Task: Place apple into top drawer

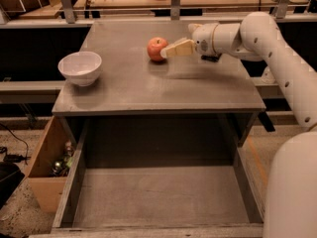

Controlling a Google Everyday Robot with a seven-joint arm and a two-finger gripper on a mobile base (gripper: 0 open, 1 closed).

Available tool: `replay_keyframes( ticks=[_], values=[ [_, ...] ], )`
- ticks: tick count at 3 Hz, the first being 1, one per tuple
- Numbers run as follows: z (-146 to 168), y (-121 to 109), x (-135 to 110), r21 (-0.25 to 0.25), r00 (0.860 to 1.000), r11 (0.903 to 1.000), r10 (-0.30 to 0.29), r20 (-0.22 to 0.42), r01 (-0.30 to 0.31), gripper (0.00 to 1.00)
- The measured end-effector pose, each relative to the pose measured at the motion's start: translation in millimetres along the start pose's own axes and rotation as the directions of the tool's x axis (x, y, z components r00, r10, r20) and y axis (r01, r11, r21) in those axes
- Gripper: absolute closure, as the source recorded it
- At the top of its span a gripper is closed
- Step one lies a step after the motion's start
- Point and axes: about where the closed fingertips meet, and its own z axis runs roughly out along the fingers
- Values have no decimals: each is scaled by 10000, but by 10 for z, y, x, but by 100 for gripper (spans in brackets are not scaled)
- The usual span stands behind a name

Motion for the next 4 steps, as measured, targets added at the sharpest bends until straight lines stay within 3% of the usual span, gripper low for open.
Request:
replay_keyframes(
  ticks=[2, 3, 4],
  values=[
    [503, 116, 67, -661, 9999, 9978, -16, -102, 9, 0],
    [641, 167, 196, -680, 9993, 9976, 107, -354, -130, 15],
    [673, 189, 204, -734, 9993, 9972, 116, -361, -142, 37]
  ],
)
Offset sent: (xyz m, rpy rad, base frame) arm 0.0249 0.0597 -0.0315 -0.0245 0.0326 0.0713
